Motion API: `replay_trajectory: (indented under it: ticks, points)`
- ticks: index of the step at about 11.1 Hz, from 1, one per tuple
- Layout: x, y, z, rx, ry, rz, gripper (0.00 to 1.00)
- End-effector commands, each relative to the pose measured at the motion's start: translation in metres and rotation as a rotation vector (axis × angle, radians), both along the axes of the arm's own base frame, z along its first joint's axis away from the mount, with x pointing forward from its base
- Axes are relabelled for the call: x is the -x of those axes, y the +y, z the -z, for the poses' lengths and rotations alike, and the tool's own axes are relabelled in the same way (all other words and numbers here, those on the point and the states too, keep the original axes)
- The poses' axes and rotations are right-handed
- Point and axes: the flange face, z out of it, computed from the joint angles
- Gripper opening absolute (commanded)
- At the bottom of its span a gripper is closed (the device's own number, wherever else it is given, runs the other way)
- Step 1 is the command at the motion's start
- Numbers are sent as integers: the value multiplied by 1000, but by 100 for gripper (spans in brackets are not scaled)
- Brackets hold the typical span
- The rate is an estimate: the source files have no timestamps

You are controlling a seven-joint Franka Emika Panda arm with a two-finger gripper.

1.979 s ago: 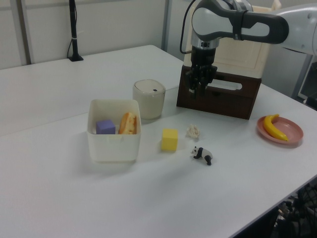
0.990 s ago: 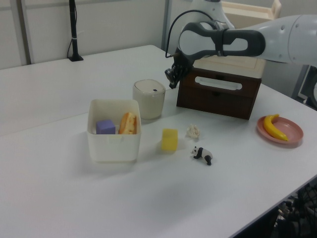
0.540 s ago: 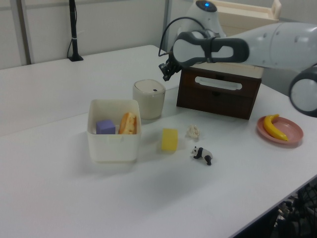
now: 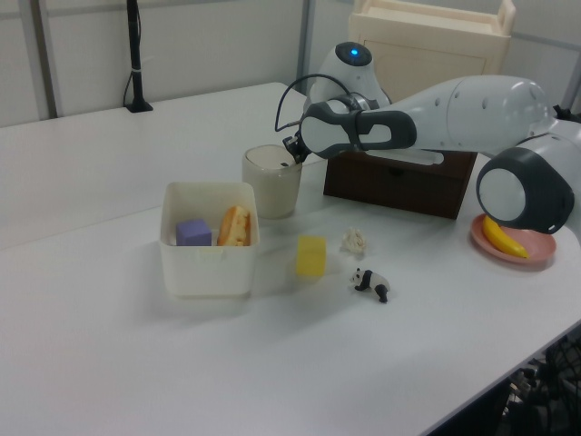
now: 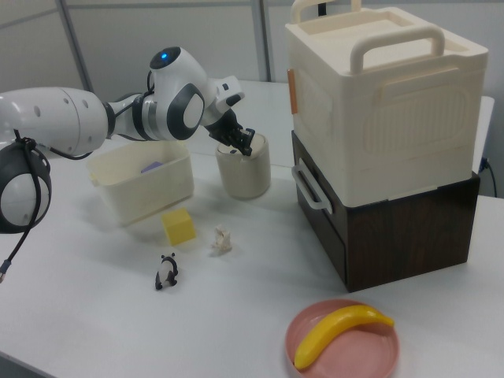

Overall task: Open the trash can
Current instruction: 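Move the gripper over the cream trash can lid and lower it, then press down on the trash can lid's push button with the gripper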

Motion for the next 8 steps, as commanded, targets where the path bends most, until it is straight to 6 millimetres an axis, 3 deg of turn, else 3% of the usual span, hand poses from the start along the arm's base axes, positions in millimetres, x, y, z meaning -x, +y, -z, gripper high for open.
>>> replay_trajectory:
  ticks: [1, 3, 6, 8]
  points:
    - [-3, 17, 12, -2, 7, 28, 9]
    - [-3, 18, 7, -8, -1, 30, 9]
    - [1, 26, -18, -22, -30, 26, 9]
    - [1, 31, -21, -38, -38, 42, 9]
